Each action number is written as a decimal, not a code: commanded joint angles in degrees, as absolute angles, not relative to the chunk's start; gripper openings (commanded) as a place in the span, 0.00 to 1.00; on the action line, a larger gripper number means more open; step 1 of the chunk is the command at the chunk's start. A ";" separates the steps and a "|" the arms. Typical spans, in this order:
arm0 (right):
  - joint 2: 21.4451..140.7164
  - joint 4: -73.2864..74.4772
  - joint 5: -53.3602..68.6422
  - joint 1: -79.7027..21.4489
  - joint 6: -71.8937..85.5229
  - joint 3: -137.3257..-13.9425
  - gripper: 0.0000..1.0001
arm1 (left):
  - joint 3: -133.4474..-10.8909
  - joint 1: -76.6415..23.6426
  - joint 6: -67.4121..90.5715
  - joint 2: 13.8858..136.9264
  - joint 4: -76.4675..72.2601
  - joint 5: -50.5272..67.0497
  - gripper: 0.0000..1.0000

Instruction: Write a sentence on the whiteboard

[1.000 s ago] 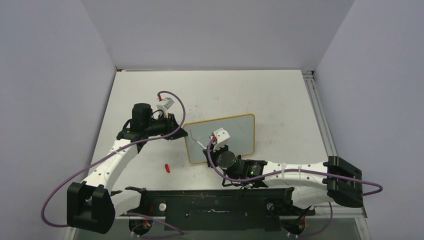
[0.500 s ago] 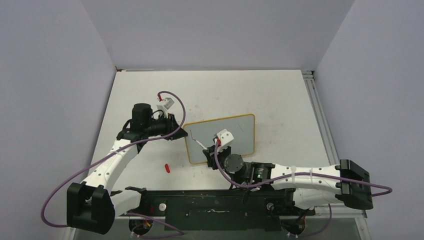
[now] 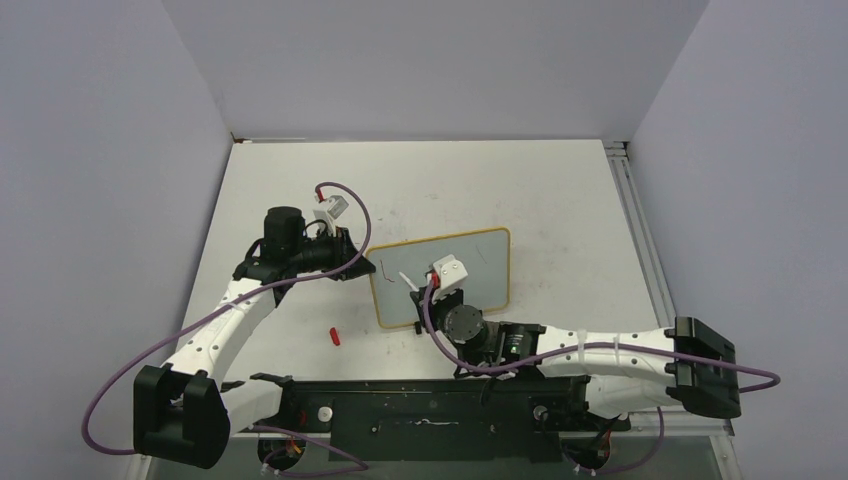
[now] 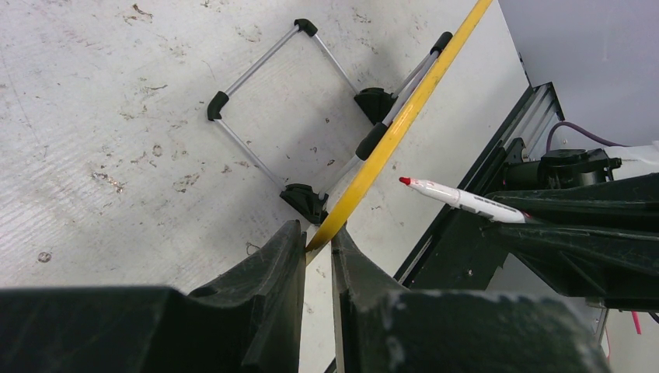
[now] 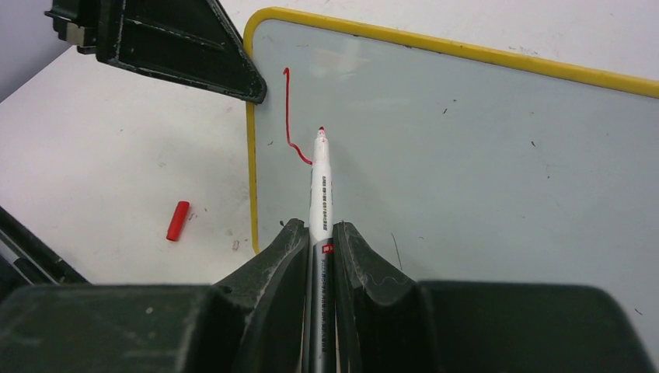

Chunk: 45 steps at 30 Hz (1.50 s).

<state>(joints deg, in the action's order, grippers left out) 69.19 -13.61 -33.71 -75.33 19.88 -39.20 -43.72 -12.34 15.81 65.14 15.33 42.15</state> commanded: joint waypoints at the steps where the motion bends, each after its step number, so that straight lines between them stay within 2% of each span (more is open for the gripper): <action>1: 70.11 -16.78 -34.55 -74.33 19.07 -41.27 0.05 | -44.91 -12.57 15.40 63.64 14.94 42.25 0.14; 24: 73.50 -19.13 -31.98 -72.08 18.43 -41.50 0.05 | -45.00 -12.52 15.29 63.87 15.03 42.21 0.13; 45: 72.12 -15.44 -32.06 -73.02 22.56 -37.89 0.05 | -44.91 -12.54 15.29 63.28 15.04 42.01 0.12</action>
<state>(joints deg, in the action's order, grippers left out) 73.01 -16.05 -30.61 -72.84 21.54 -38.39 -43.72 -12.34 15.35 65.04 15.35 41.78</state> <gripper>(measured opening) 0.151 0.132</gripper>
